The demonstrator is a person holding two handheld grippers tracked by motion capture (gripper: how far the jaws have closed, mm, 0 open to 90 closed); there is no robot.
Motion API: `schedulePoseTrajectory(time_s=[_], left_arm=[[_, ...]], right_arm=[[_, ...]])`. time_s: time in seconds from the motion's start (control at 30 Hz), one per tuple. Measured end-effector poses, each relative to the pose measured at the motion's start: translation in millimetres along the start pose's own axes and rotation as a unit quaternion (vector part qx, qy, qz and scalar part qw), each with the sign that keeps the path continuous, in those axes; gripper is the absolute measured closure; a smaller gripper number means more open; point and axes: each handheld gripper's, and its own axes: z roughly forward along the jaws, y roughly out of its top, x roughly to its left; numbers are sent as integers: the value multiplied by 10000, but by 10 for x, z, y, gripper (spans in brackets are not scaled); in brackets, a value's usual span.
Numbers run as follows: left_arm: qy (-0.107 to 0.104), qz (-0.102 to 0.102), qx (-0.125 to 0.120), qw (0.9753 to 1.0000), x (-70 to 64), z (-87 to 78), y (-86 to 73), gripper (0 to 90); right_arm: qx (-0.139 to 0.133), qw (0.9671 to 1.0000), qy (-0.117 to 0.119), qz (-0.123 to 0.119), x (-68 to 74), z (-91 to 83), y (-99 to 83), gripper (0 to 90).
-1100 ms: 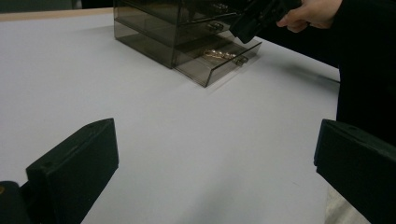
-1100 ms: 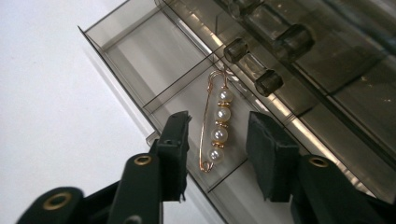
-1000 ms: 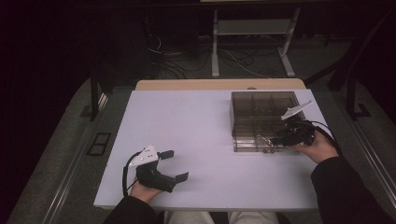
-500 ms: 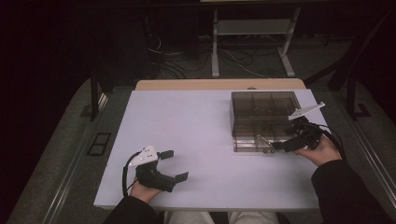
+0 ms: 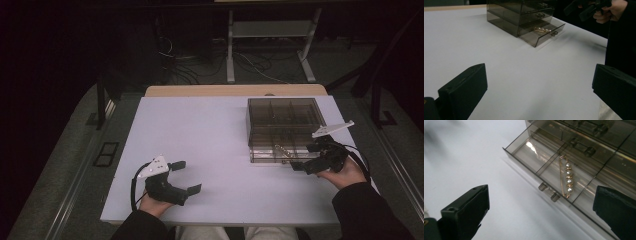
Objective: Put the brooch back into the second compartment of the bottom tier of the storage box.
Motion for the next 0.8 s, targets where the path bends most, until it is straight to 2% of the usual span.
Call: schedulePoseTrajectory(time_s=[0.47,0.8], left_arm=[[7,2,8,10000,1,0,-1,0],[3,7,19,10000,0,5,-2,0]], right_arm=[[-393,9988,263,159,164,-35,-185,4],[-575,9978,311,124,222,-7,-341,4]])
